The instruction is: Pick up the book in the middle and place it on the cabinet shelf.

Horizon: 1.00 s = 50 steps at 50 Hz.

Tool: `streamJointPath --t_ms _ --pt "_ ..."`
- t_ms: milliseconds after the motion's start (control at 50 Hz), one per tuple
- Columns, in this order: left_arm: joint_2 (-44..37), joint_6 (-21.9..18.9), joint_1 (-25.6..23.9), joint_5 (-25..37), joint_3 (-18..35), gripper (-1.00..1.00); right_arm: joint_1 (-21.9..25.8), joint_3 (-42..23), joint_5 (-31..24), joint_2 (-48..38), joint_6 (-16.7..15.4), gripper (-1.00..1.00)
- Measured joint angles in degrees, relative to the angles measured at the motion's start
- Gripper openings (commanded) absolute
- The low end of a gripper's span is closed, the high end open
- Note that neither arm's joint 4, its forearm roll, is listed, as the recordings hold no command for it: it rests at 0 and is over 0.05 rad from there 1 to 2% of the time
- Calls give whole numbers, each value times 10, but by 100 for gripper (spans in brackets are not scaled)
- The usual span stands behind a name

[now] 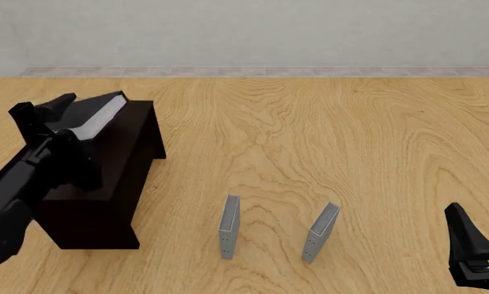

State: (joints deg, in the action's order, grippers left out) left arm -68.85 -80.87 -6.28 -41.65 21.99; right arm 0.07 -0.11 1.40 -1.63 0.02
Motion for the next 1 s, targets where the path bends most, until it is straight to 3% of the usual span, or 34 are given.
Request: streamJointPath --t_ms 380,1000 --pt "46 -7 0 65 -3 100 0 0 0 0 0 100" --pt "229 56 -67 303 67 100 0 0 0 0 0 100"
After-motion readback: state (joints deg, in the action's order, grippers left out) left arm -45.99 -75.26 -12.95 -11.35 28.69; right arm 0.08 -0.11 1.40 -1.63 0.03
